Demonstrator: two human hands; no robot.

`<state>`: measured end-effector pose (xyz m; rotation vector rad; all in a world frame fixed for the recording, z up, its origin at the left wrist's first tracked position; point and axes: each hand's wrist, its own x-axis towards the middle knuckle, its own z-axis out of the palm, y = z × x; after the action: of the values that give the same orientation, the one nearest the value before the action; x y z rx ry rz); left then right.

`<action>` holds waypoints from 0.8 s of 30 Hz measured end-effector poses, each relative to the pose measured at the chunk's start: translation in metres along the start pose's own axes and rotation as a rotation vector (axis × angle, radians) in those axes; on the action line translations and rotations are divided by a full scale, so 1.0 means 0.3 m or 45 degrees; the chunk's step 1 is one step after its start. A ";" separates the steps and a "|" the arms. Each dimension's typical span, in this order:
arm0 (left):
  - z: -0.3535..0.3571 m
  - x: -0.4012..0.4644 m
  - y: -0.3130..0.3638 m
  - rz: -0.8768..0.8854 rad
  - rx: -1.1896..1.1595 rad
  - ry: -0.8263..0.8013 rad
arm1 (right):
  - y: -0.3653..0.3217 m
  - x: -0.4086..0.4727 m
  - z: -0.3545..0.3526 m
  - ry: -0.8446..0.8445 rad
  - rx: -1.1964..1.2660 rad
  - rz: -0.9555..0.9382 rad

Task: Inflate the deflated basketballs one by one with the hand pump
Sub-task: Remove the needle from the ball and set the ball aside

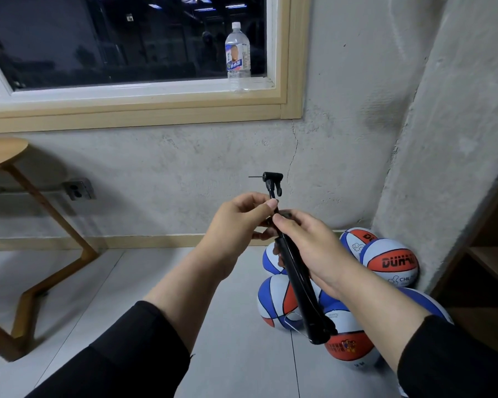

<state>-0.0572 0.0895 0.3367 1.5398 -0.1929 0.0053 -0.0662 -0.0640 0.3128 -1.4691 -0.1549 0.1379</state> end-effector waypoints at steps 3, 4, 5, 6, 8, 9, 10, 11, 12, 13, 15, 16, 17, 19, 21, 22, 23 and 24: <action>0.007 -0.001 0.001 0.014 0.014 0.003 | -0.004 -0.004 0.012 0.017 0.037 0.001; 0.008 -0.001 0.001 0.020 0.017 0.008 | -0.004 -0.005 0.015 0.014 0.056 -0.002; 0.008 -0.002 0.002 0.028 0.016 0.012 | -0.004 -0.006 0.017 0.012 0.068 -0.007; 0.008 -0.003 0.002 0.036 0.010 0.013 | -0.004 -0.007 0.020 0.013 0.070 -0.014; 0.007 -0.008 0.004 0.046 -0.002 0.012 | -0.005 -0.012 0.024 0.013 0.066 -0.020; 0.006 -0.015 0.004 0.044 -0.005 0.012 | -0.004 -0.016 0.025 0.012 0.064 -0.021; 0.006 -0.022 0.004 0.035 -0.005 0.011 | -0.003 -0.021 0.029 0.013 0.059 -0.021; 0.005 -0.031 0.004 0.017 0.001 0.007 | -0.002 -0.028 0.031 0.017 0.057 -0.020; 0.005 -0.042 0.003 -0.008 0.007 -0.004 | 0.002 -0.034 0.033 0.025 0.061 -0.015; 0.005 -0.053 0.001 -0.034 0.008 -0.017 | 0.007 -0.039 0.034 0.027 0.065 -0.006; 0.002 -0.075 -0.004 -0.068 -0.009 -0.019 | 0.019 -0.055 0.036 -0.006 0.046 0.006; 0.000 -0.086 -0.005 -0.074 -0.016 0.006 | 0.025 -0.065 0.040 -0.029 0.034 0.009; -0.004 -0.099 -0.003 -0.071 -0.017 0.044 | 0.029 -0.075 0.046 -0.047 0.035 0.011; -0.013 -0.123 0.001 -0.046 -0.008 0.132 | 0.035 -0.090 0.058 -0.047 0.088 0.019; -0.027 -0.150 0.008 -0.028 -0.042 0.219 | 0.040 -0.107 0.066 -0.043 0.022 0.041; -0.035 -0.165 0.011 -0.022 -0.081 0.256 | 0.044 -0.118 0.067 -0.070 -0.076 0.046; -0.044 -0.182 0.014 -0.018 -0.114 0.280 | 0.051 -0.133 0.068 -0.116 -0.182 0.042; -0.052 -0.200 0.015 -0.017 -0.128 0.288 | 0.061 -0.151 0.070 -0.159 -0.269 0.036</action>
<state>-0.1150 0.1121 0.3333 1.4281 -0.0026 0.1565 -0.1145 -0.0501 0.2958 -1.6742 -0.2563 0.2421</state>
